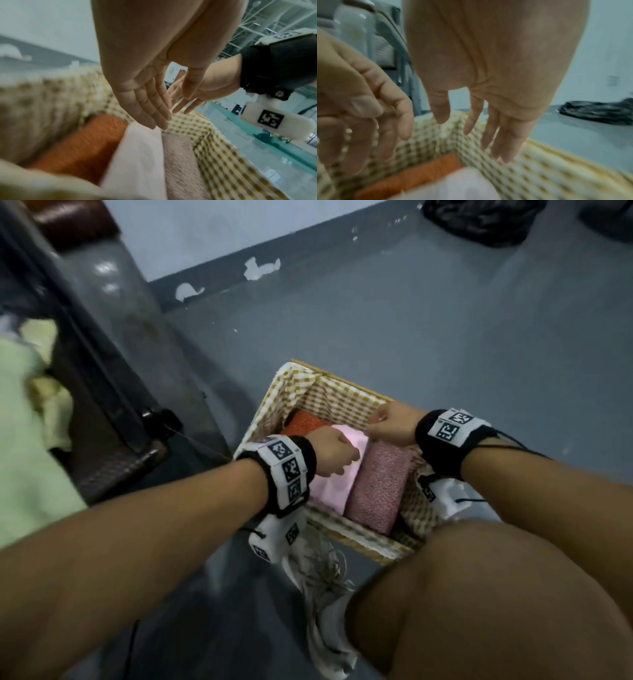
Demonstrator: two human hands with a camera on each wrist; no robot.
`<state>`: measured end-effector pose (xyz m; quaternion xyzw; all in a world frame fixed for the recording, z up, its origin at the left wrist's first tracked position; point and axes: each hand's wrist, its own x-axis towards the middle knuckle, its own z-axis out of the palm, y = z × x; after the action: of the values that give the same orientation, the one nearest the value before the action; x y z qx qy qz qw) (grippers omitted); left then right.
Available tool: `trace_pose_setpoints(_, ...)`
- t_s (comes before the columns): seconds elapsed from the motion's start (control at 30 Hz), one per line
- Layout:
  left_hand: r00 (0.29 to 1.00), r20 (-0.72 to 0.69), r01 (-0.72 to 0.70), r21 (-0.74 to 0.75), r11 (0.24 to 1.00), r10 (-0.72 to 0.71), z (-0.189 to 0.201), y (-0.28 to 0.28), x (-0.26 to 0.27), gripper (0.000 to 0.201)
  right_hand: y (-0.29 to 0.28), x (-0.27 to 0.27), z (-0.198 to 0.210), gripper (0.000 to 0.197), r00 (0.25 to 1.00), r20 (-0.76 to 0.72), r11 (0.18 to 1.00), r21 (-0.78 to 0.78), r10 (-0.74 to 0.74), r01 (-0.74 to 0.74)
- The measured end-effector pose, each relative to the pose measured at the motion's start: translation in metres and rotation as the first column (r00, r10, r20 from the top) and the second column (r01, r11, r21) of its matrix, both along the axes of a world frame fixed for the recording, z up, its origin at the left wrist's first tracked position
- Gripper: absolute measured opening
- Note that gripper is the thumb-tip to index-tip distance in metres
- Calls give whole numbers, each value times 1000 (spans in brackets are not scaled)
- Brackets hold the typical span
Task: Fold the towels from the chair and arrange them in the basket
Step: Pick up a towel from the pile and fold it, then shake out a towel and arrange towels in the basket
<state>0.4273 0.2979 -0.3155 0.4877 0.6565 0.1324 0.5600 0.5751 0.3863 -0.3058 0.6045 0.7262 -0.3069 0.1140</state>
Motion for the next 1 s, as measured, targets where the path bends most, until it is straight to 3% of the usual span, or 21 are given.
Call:
trace_pose_setpoints(0.17,960,-281,92,258,962,-16,76,-35,-94,17,-20,-95,76,21,949,-103,955,19,297,-296)
trace_pose_setpoints(0.37,930,-302,-94,363,927,212,145,-115,-222,12,-80,-234,145,19,815,-266,850,35,515,-526)
trace_pose_setpoints(0.5,859,-342,-234,400,886,381,163,-184,-289,15,-131,-322,168,27,717,-302,760,38,628,-649)
trace_pose_setpoints(0.63,787,-438,-272,385,882,434,159,-241,-335,23,-174,-387,166,28,702,-351,758,35,620,-652)
trace_pose_setpoints(0.73,764,-466,-317,331,889,446,143,-261,-357,33,-185,-413,148,29,691,-251,725,74,678,-685)
trace_pose_setpoints(0.83,738,-528,-336,253,907,421,120,-262,-367,52,-179,-421,120,51,656,-23,647,192,754,-738)
trace_pose_setpoints(0.9,761,-558,-289,165,943,331,107,-259,-369,59,-170,-422,102,63,671,77,645,213,737,-734)
trace_pose_setpoints(1.0,802,-566,-186,63,980,189,98,-257,-368,46,-158,-432,93,48,696,212,663,210,686,-718)
